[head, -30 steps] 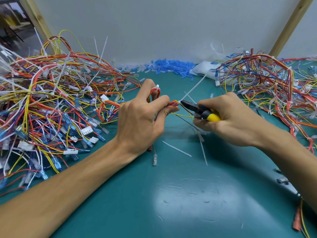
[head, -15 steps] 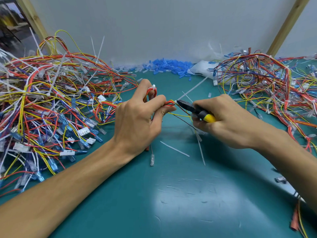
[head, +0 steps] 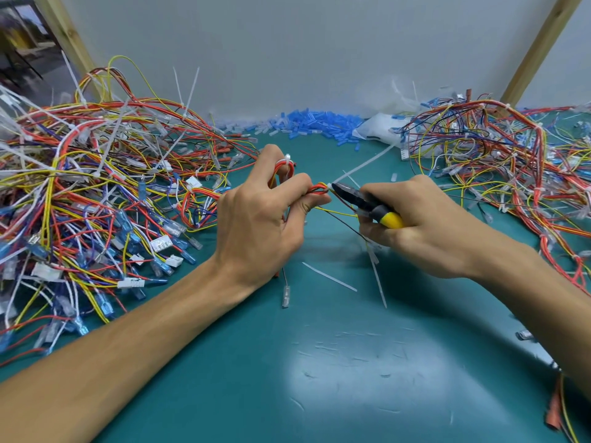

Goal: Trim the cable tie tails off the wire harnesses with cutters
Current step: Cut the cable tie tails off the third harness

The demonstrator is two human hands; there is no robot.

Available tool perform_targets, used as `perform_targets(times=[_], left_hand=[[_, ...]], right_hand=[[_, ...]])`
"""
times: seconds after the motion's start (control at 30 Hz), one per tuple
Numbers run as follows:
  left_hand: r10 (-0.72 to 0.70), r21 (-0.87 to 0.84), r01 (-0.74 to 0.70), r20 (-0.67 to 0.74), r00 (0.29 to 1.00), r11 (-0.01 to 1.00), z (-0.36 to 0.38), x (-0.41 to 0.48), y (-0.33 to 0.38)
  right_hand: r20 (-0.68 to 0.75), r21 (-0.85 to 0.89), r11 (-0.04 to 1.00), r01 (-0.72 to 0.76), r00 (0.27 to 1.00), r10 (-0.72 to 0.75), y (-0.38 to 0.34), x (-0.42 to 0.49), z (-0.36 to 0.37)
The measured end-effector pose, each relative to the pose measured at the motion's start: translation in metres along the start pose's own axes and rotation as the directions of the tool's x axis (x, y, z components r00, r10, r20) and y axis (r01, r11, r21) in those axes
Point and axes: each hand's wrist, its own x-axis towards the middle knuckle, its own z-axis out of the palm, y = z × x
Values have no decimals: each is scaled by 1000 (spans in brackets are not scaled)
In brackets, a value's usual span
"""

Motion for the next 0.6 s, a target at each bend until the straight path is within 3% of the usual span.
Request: perform_targets(times=[0.33,0.6], left_hand=[[11,69,-15,51,999,998,0,0,-1],[39,88,-47,95,995,995,0,-1,2]], right_hand=[[-22,-97,995,14,1000,-16,4,0,-3],[3,-79,997,2,1000,-1,3,1,2]])
